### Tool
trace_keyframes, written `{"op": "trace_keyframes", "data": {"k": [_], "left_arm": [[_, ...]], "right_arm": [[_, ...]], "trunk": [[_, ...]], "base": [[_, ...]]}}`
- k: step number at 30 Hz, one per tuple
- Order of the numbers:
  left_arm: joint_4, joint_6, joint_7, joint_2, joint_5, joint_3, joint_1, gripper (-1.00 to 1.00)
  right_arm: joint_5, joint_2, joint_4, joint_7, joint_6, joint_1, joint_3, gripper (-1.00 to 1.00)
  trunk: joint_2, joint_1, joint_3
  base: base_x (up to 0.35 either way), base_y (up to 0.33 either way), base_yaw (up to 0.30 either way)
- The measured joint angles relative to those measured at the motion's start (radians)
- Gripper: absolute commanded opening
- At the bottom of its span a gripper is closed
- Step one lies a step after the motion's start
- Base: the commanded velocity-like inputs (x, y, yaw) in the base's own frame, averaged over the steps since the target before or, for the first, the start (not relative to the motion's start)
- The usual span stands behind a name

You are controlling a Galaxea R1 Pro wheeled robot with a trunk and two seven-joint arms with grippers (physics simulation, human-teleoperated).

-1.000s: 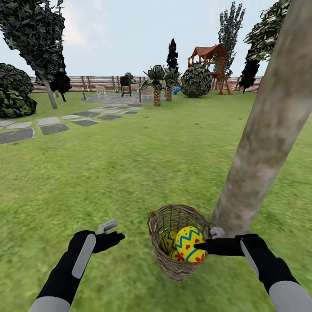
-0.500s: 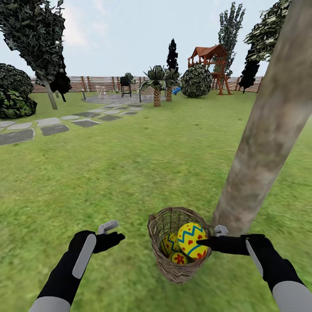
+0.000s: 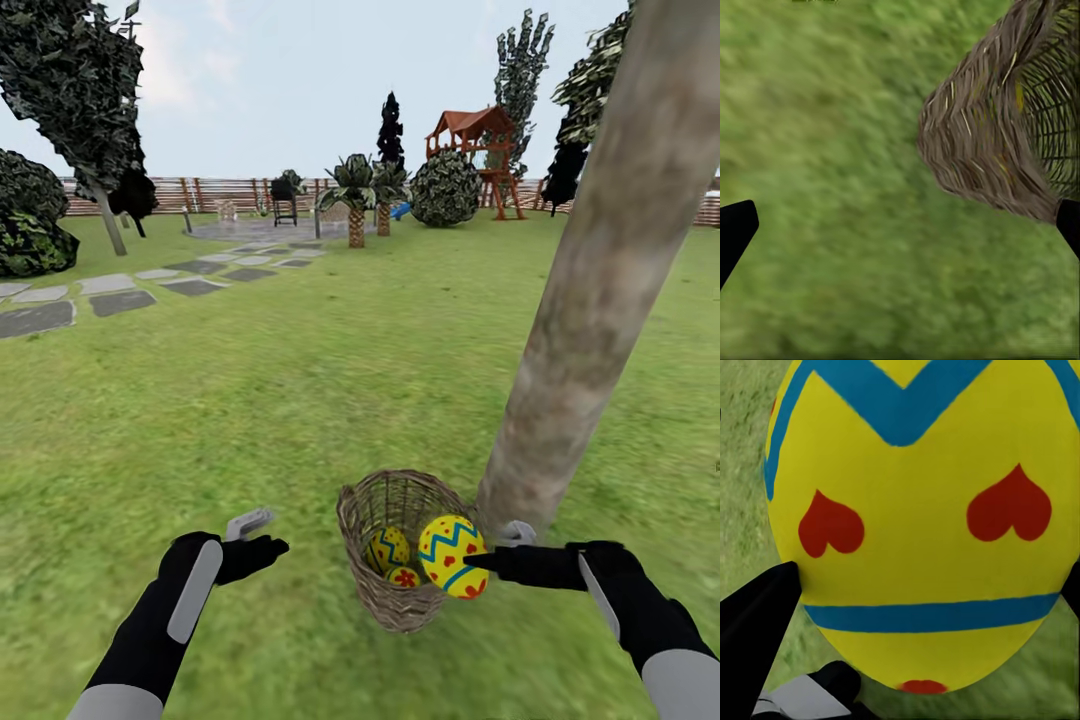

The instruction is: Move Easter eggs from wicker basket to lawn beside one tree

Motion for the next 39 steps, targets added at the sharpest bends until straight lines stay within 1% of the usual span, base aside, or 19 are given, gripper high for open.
{"op": "trace_keyframes", "data": {"k": [1, 3, 7, 8, 12, 16, 17, 20, 21, 22, 23, 25, 27, 29, 31, 33, 35, 37, 39], "left_arm": [[0.000, 0.000, 0.000, 0.000, 0.000, 0.000, 0.000, 1.00], [-0.001, 0.000, 0.000, 0.000, 0.002, 0.001, 0.000, 1.00], [-0.002, 0.000, 0.000, 0.001, 0.006, 0.001, 0.000, 1.00], [-0.002, 0.000, 0.000, 0.001, 0.006, 0.001, 0.000, 1.00], [-0.002, 0.000, 0.000, 0.001, 0.006, 0.000, 0.000, 1.00], [-0.002, 0.000, 0.000, 0.001, 0.005, 0.000, 0.000, 1.00], [-0.002, 0.000, 0.000, 0.001, 0.005, 0.000, 0.000, 1.00], [-0.002, -0.003, 0.000, 0.001, 0.003, 0.000, 0.000, 1.00], [-0.002, -0.003, 0.000, 0.001, 0.003, 0.000, -0.001, 1.00], [-0.002, -0.004, 0.000, 0.001, 0.003, 0.000, 0.000, 1.00], [-0.001, -0.004, 0.000, 0.001, 0.003, 0.000, 0.000, 1.00], [-0.001, -0.004, 0.000, 0.001, 0.003, 0.000, 0.000, 1.00], [-0.001, -0.005, 0.000, 0.001, 0.003, 0.000, 0.000, 1.00], [-0.001, -0.006, 0.000, 0.000, 0.003, 0.000, 0.000, 1.00], [0.000, -0.036, 0.000, 0.000, 0.001, -0.002, 0.000, 1.00], [0.013, -0.056, 0.000, 0.000, 0.000, -0.021, 0.000, 1.00], [0.033, -0.060, -0.001, -0.001, -0.001, -0.047, 0.000, 1.00], [0.039, -0.060, -0.001, -0.001, 0.000, -0.055, 0.000, 1.00], [0.041, -0.060, -0.001, -0.001, 0.001, -0.057, 0.000, 1.00]], "right_arm": [[-0.001, 0.000, 0.004, -0.007, 0.000, 0.000, 0.000, -1.00], [0.000, 0.000, 0.007, -0.034, -0.001, 0.000, 0.000, -1.00], [-0.001, -0.002, 0.006, -0.067, -0.002, 0.000, 0.000, -1.00], [-0.001, -0.002, 0.005, -0.084, -0.002, 0.000, 0.000, -1.00], [0.001, -0.012, -0.002, -0.196, -0.004, 0.000, -0.001, -1.00], [-0.001, -0.015, -0.002, -0.255, -0.006, 0.000, -0.002, -1.00], [-0.001, -0.014, 0.003, -0.296, -0.015, 0.000, -0.004, -1.00], [-0.001, -0.005, 0.006, -0.469, -0.041, 0.000, -0.045, -1.00], [-0.002, -0.004, 0.007, -0.523, -0.059, 0.000, -0.051, -1.00], [-0.003, -0.002, 0.008, -0.589, -0.095, 0.000, -0.055, -1.00], [-0.005, 0.002, 0.009, -0.633, -0.122, 0.000, -0.055, -1.00], [-0.004, 0.022, 0.010, -0.695, -0.150, 0.001, -0.055, -1.00], [-0.003, 0.032, 0.014, -0.721, -0.174, 0.001, -0.053, -1.00], [-0.002, 0.033, 0.018, -0.726, -0.187, 0.001, -0.052, -1.00], [0.002, 0.037, 0.020, -0.728, -0.191, 0.002, -0.051, -1.00], [0.005, 0.053, 0.021, -0.736, -0.193, 0.002, -0.050, -1.00], [0.006, 0.063, 0.021, -0.763, -0.194, 0.002, -0.050, -1.00], [0.005, 0.070, 0.023, -0.776, -0.195, 0.003, -0.049, -1.00], [0.004, 0.071, 0.024, -0.778, -0.195, 0.003, -0.046, -1.00]], "trunk": [[0.007, -0.004, 0.004], [0.007, -0.004, 0.006], [0.007, -0.004, 0.009], [0.007, -0.004, 0.010], [0.007, -0.004, 0.013], [0.007, -0.004, 0.016], [0.007, -0.004, 0.017], [0.007, -0.004, 0.020], [0.007, -0.004, 0.020], [0.007, -0.004, 0.021], [0.007, -0.004, 0.022], [0.007, -0.004, 0.024], [0.007, -0.004, 0.025], [0.007, -0.004, 0.027], [0.007, -0.004, 0.029], [0.007, -0.004, 0.030], [0.007, -0.004, 0.032], [0.007, -0.004, 0.033], [0.007, -0.004, 0.034]], "base": [[-0.001, 0.000, -0.249], [0.000, 0.000, -0.253], [0.000, 0.000, -0.255], [0.000, 0.000, -0.255], [0.000, 0.000, -0.255], [0.000, 0.000, -0.255], [0.000, 0.000, -0.255], [0.000, 0.000, -0.255], [0.000, 0.000, -0.255], [0.000, 0.000, -0.255], [0.000, 0.000, -0.255], [0.000, 0.000, -0.255], [0.000, 0.000, -0.255], [0.000, -0.030, -0.255], [0.000, -0.206, -0.255], [0.000, -0.278, -0.255], [0.000, -0.293, -0.236], [0.000, -0.296, -0.152], [0.000, -0.297, -0.044]]}}
